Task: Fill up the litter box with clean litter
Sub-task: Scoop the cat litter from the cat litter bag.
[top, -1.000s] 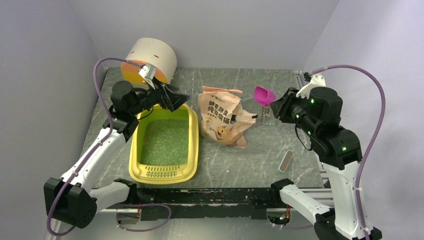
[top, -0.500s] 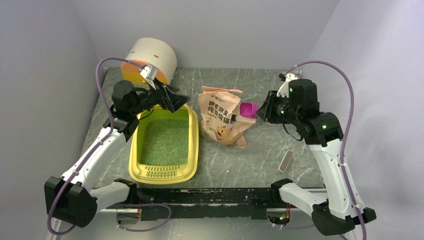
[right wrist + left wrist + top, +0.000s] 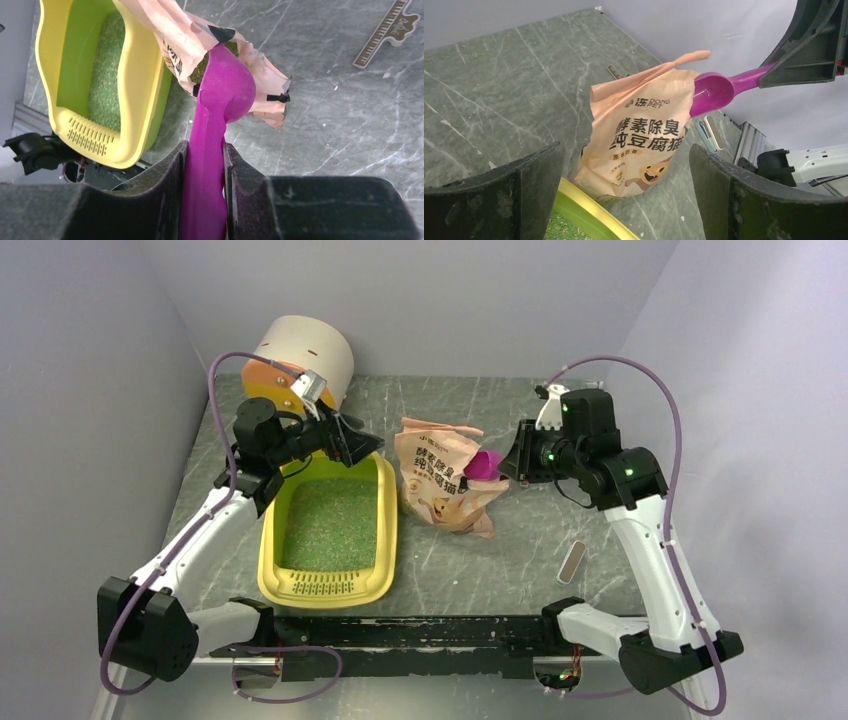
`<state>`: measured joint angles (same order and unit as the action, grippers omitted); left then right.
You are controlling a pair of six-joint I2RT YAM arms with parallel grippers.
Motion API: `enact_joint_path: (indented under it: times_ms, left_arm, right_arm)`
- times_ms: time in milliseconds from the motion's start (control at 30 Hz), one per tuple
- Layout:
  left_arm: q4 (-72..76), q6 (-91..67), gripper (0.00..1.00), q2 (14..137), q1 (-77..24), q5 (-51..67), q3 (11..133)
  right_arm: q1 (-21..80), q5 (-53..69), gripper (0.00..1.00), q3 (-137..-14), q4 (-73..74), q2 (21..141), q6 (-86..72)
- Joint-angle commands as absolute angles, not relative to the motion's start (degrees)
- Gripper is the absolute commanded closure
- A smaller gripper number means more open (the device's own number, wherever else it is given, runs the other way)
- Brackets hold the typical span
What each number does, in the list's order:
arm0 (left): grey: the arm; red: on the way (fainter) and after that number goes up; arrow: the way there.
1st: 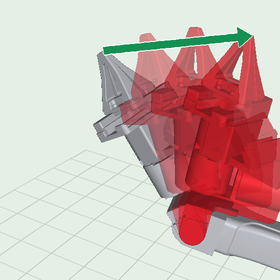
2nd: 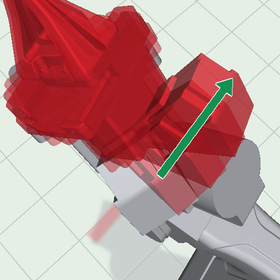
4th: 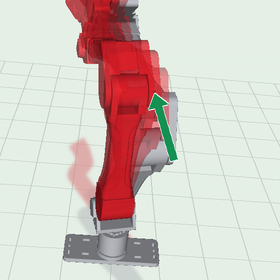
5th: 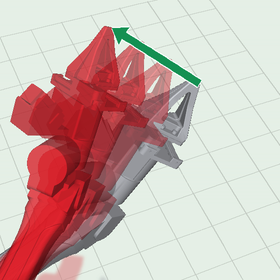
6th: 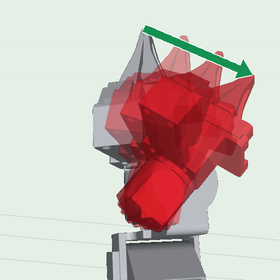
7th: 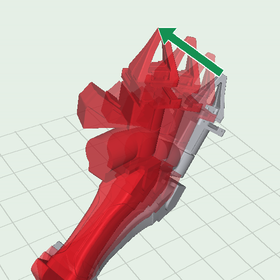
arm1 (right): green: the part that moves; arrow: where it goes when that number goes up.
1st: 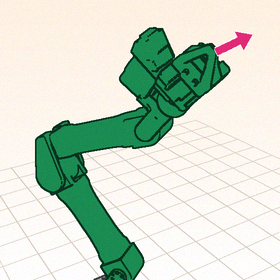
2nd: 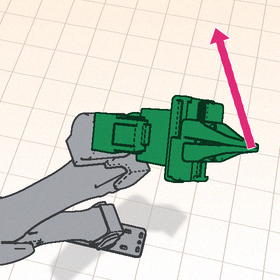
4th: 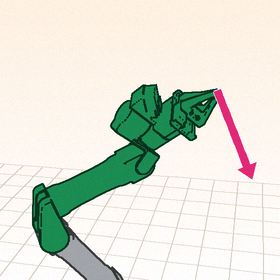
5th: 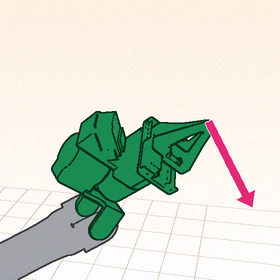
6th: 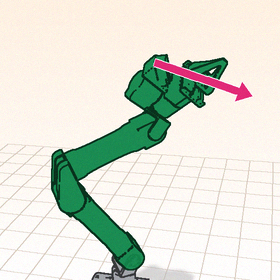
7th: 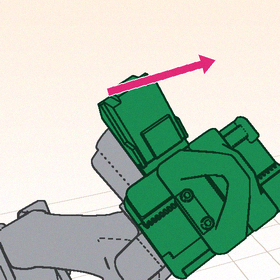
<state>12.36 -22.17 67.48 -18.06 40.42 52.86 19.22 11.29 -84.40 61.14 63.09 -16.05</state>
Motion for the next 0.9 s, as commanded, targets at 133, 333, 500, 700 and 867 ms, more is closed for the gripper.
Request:
enact_joint_path:
  times_ms: [133, 333, 500, 700, 867]
  left_arm:
    - [14.92, -17.99, 0.03, 69.7, -17.93, 44.22, 54.45]
    - [18.07, -16.02, 0.03, 76.01, -17.93, 48.49, 55.7]
    - [19.44, -16.05, 0.03, 82.19, -17.93, 54.31, 58.2]
    - [23.78, -17.22, 0.03, 85.98, -18.02, 57.55, 58.82]
    - [18.49, -13.38, 0.05, 87.28, -19.47, 58.47, 60.95]
  right_arm:
    - [19.14, 17.62, 1.0, -86.8, 65.74, 65.63, -13.05]
    - [19.14, 18.1, 1.0, -84.49, 65.5, 67.36, -15.72]
    - [19.13, 15.71, 1.0, -84.14, 64.95, 69.08, -17.09]
    - [19.15, 19.77, 1.0, -84.12, 63.19, 70.81, -17.54]
    - [19.11, 21.03, 1.0, -83.96, 62.12, 70.94, -17.62]
